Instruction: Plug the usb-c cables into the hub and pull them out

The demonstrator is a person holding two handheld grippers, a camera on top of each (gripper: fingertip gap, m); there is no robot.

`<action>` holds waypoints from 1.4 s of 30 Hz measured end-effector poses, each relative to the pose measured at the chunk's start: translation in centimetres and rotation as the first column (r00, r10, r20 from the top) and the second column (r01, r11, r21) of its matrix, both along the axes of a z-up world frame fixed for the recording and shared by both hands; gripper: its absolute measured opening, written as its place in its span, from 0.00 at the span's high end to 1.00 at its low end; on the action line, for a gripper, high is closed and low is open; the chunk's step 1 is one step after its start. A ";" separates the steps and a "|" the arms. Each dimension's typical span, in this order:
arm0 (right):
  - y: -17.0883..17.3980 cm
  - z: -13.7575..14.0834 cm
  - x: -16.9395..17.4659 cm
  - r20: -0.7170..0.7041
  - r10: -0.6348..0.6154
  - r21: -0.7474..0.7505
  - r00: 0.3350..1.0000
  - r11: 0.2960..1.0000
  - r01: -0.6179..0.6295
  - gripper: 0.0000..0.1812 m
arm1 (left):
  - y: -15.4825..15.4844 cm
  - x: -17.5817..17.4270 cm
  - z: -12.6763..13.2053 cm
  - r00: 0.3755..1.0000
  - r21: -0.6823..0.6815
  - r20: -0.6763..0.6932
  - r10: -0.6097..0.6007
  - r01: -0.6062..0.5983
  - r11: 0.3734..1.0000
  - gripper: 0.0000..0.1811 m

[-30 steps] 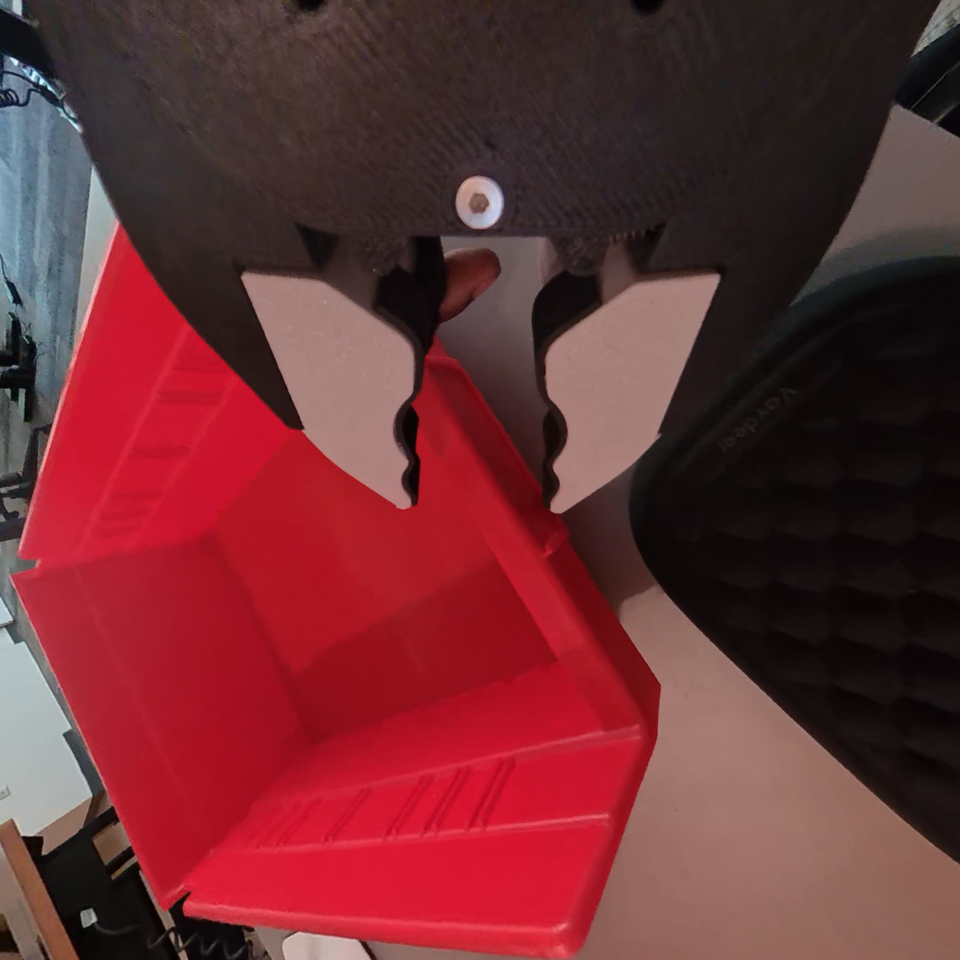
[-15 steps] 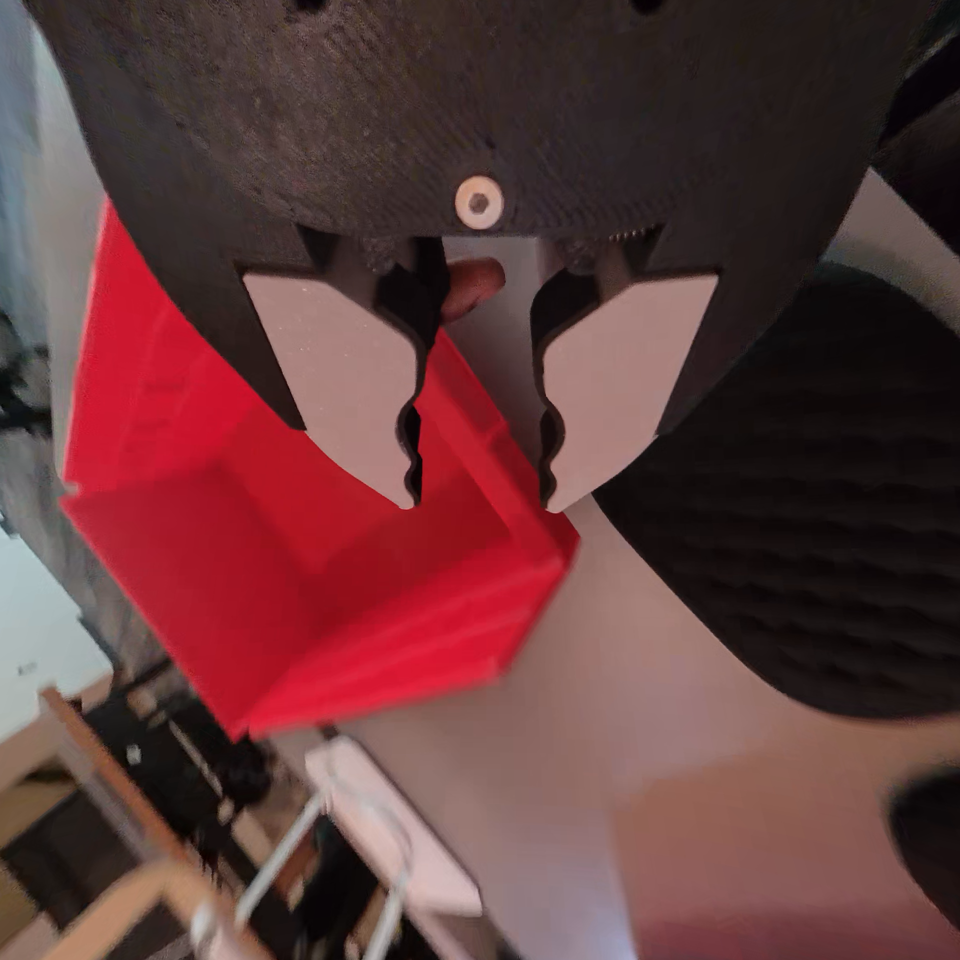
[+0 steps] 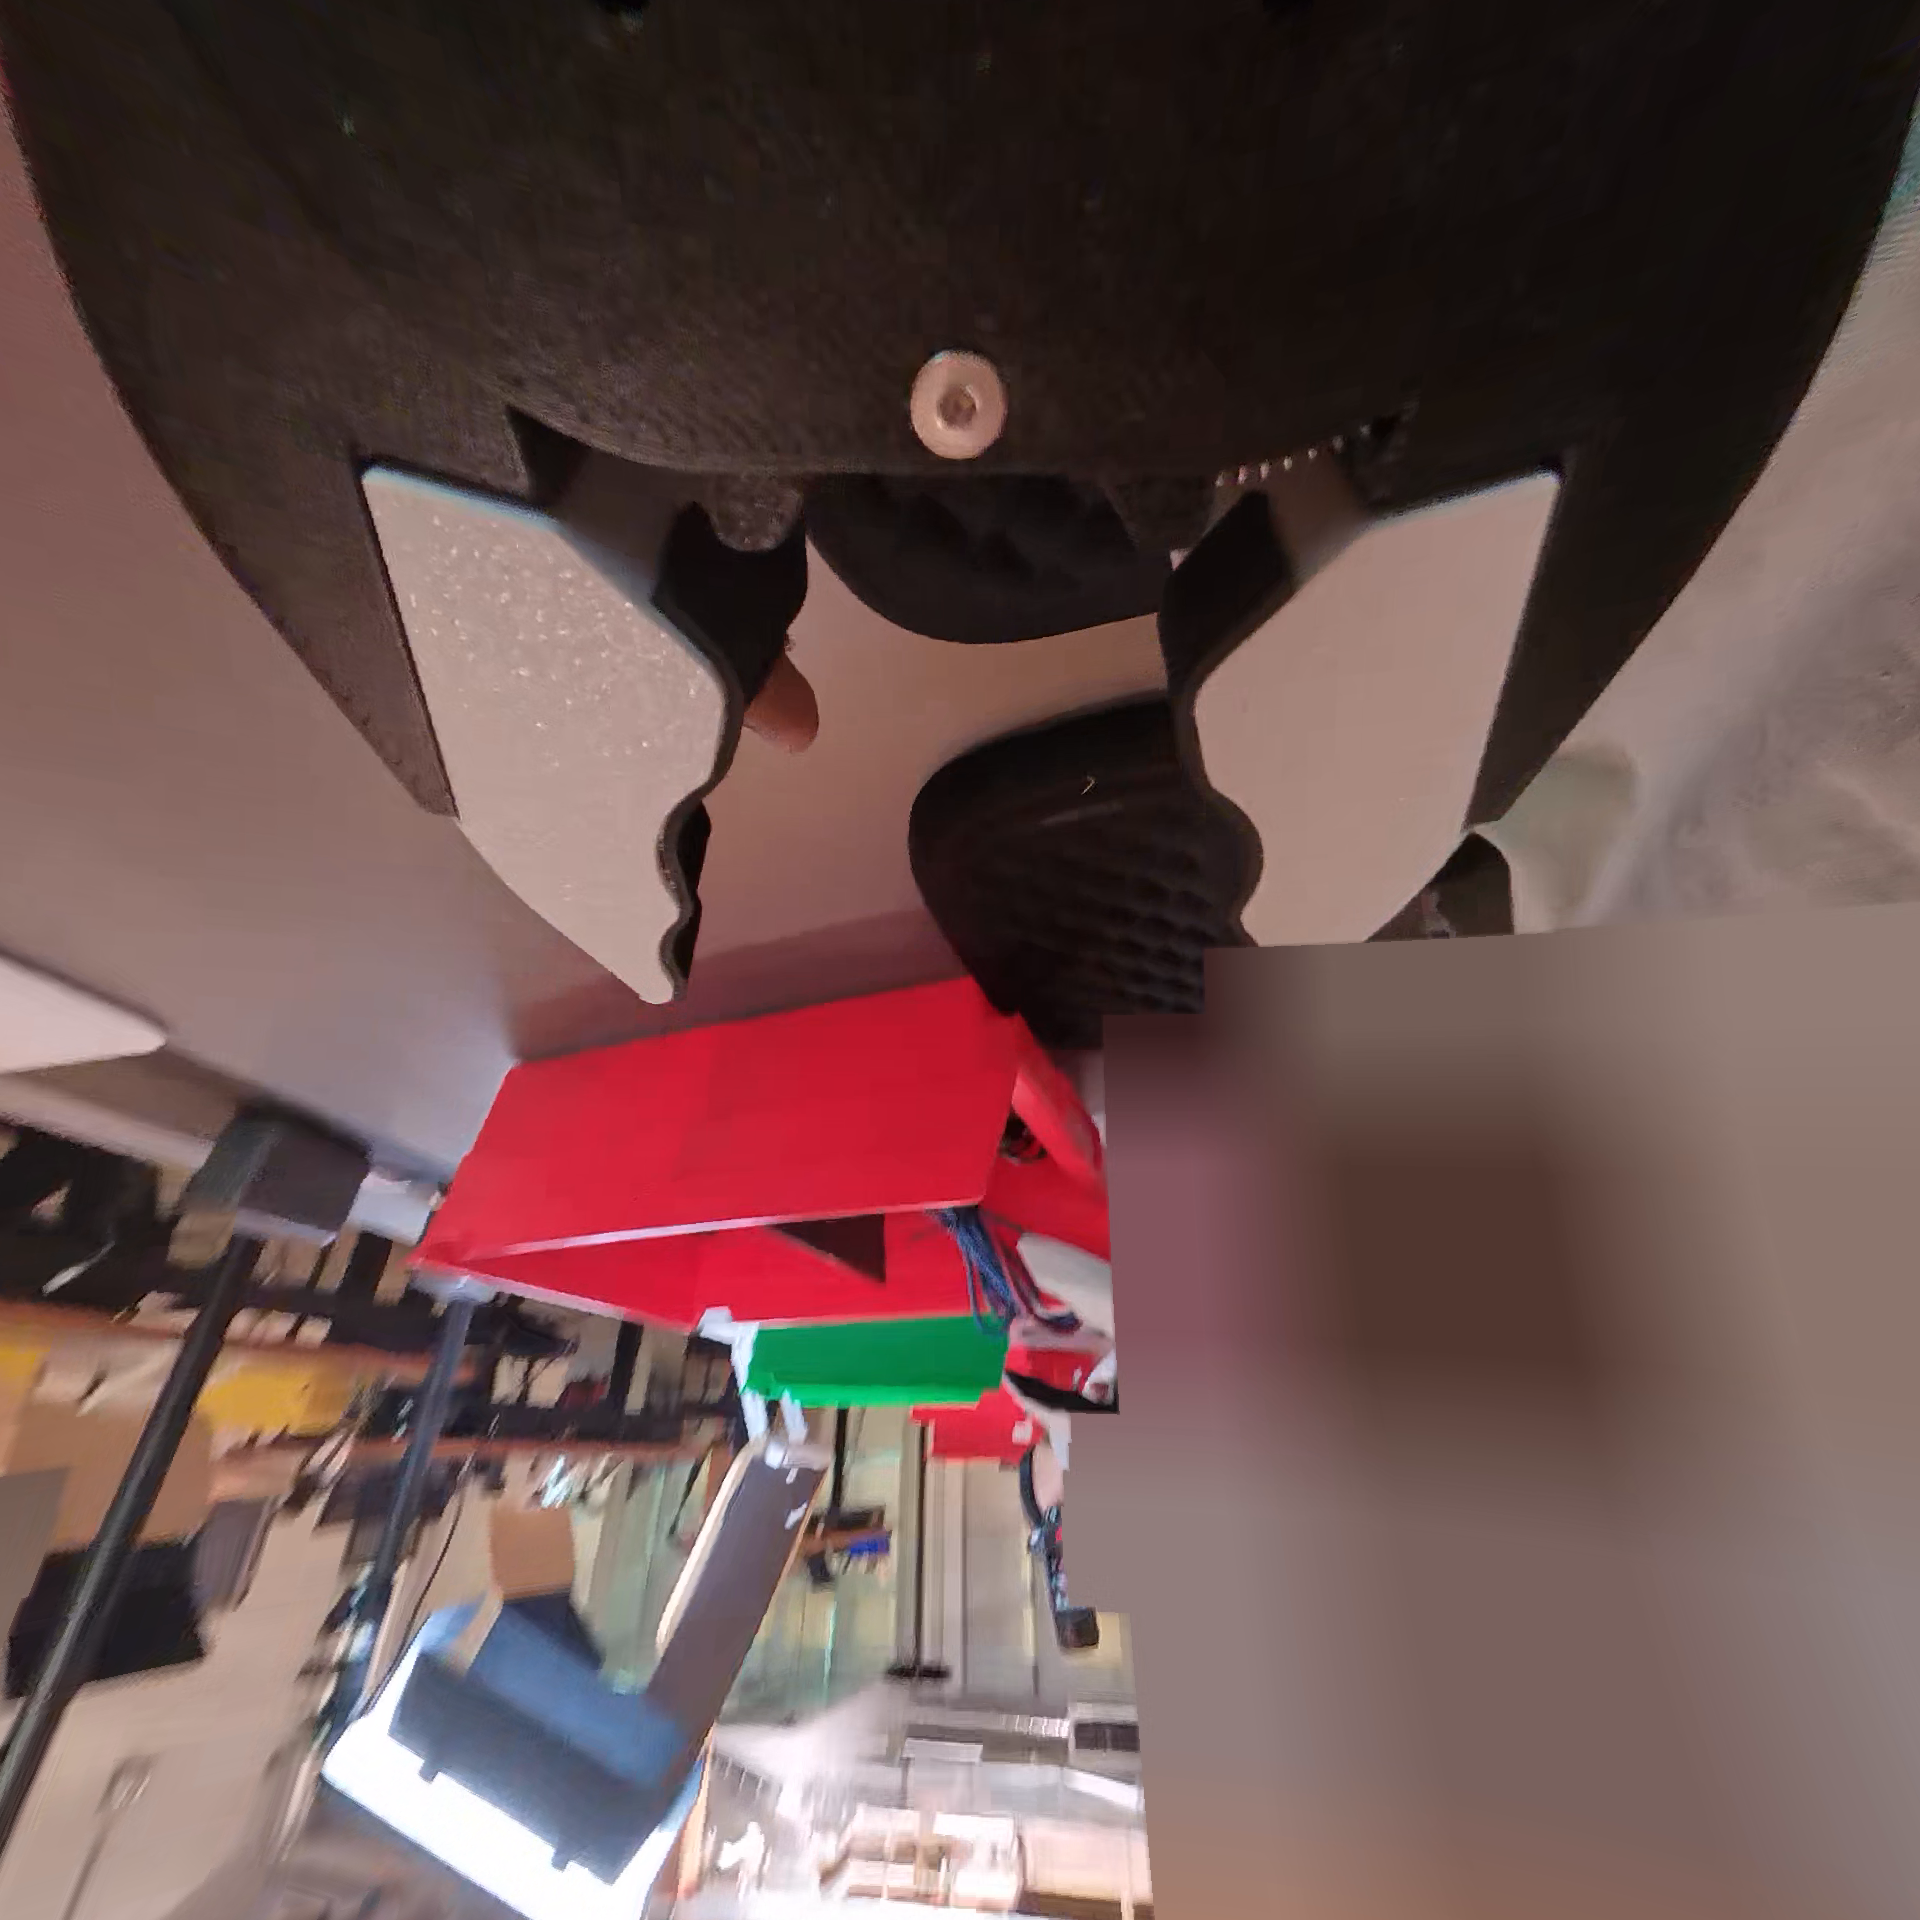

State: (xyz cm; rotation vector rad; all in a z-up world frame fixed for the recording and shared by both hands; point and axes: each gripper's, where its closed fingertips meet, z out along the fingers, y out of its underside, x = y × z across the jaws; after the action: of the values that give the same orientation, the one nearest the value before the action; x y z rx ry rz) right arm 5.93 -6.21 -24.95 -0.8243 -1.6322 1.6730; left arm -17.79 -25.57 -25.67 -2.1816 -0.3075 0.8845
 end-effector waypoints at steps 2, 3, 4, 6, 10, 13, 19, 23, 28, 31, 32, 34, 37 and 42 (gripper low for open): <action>0.1 -0.4 -0.5 0.060 0.004 -0.016 0.998 1.000 -0.004 0.47 | -0.2 -0.2 0.7 0.999 0.022 -0.037 0.014 -0.013 1.000 0.49; 0.3 -0.4 -0.7 0.068 -0.012 -0.027 0.998 1.000 0.014 0.47 | -0.1 -0.3 1.0 0.998 0.039 -0.054 0.012 -0.010 0.999 0.50; 0.5 -0.4 -0.7 0.067 -0.025 -0.038 0.997 0.999 0.027 0.49 | 0.0 -0.2 1.3 0.998 0.048 -0.069 0.002 0.001 0.999 0.50; 0.9 -0.2 -0.8 0.055 -0.053 -0.047 0.997 0.997 0.055 0.51 | 0.2 0.3 0.8 0.998 0.003 -0.050 -0.040 0.040 0.999 0.54; 0.6 -0.9 -1.0 0.090 -0.055 -0.015 0.994 0.998 0.056 0.55 | -0.6 1.3 -1.7 0.995 -0.182 0.080 -0.066 0.080 0.980 0.66; -0.1 -1.6 -1.1 0.115 -0.043 0.048 0.992 0.998 0.038 0.57 | -0.1 1.5 -1.3 0.992 -0.214 0.064 -0.109 0.120 0.969 0.76; -0.7 -2.5 -1.3 0.133 -0.065 0.136 0.989 0.990 0.047 0.61 | 1.3 1.3 -2.7 0.975 -0.419 0.140 -0.172 0.216 0.882 0.77; -0.9 -2.9 -1.4 0.147 -0.065 0.164 0.987 0.986 0.041 0.62 | 2.1 -0.5 -3.7 0.976 -0.477 0.157 -0.149 0.207 0.854 0.75; -0.9 -3.2 -1.4 0.165 -0.062 0.166 0.984 0.985 0.034 0.63 | 0.6 -2.0 -5.5 0.983 -0.617 0.181 -0.036 0.142 0.774 0.77; -0.8 -3.2 -1.5 0.171 -0.068 0.160 0.983 0.986 0.040 0.63 | 0.5 -2.2 -5.5 0.989 -0.672 0.148 -0.025 0.119 0.731 0.84; -0.7 -3.2 -1.5 0.172 -0.069 0.157 0.983 0.987 0.042 0.63 | 0.6 -2.1 -5.5 0.989 -0.674 0.143 -0.026 0.117 0.730 0.85; -0.6 -3.2 -1.5 0.176 -0.071 0.147 0.982 0.988 0.045 0.64 | 0.7 -2.0 -5.2 0.990 -0.655 0.135 -0.041 0.120 0.746 0.87; -0.5 -3.2 -1.6 0.188 -0.074 0.134 0.979 0.990 0.049 0.64 | 0.9 -1.9 -4.4 0.993 -0.598 0.104 -0.052 0.104 0.795 0.88; -0.5 -3.3 -1.6 0.192 -0.076 0.139 0.978 0.989 0.049 0.65 | 0.9 -1.8 -2.7 0.998 -0.495 0.036 -0.059 0.069 0.866 0.89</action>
State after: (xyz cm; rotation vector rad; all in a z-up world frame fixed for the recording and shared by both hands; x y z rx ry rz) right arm 4.37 -6.71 -28.29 -0.9891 -1.8106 1.4590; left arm -19.59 -24.64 -28.36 -2.6561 -0.0083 0.9860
